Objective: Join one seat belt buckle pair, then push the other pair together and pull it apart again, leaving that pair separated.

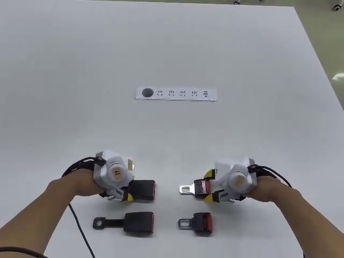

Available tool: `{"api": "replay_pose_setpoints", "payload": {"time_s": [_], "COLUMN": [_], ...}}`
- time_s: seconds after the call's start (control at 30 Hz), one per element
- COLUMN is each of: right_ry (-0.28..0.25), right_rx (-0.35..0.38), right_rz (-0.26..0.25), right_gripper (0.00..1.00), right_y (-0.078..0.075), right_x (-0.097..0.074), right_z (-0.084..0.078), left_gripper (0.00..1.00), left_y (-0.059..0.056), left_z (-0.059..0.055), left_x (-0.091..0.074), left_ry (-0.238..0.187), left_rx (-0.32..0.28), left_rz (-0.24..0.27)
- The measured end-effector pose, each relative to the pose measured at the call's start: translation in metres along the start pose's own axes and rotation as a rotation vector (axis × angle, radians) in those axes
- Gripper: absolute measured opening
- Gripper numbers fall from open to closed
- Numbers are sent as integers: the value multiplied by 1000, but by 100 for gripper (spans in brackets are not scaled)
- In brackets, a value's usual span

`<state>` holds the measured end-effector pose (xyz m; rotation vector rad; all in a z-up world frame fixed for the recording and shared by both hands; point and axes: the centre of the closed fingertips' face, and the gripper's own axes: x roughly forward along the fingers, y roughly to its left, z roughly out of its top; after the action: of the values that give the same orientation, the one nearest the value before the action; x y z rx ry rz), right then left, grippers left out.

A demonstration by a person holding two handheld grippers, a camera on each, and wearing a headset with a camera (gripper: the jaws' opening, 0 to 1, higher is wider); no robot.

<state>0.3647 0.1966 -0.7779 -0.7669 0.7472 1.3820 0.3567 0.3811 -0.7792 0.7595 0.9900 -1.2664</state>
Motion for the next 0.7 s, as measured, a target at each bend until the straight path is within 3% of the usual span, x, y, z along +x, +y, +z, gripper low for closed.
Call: {"api": "replay_pose_setpoints", "payload": {"time_s": [0.7], "right_ry": [-28], "right_rx": [7], "right_rz": [-3], "right_gripper": [30], "right_y": [4], "right_x": [17], "right_z": [25], "left_gripper": [31], "left_y": [-1], "left_z": [0], "left_x": [0], "left_ry": [0], "left_rx": [-12], "left_rz": [1]}}
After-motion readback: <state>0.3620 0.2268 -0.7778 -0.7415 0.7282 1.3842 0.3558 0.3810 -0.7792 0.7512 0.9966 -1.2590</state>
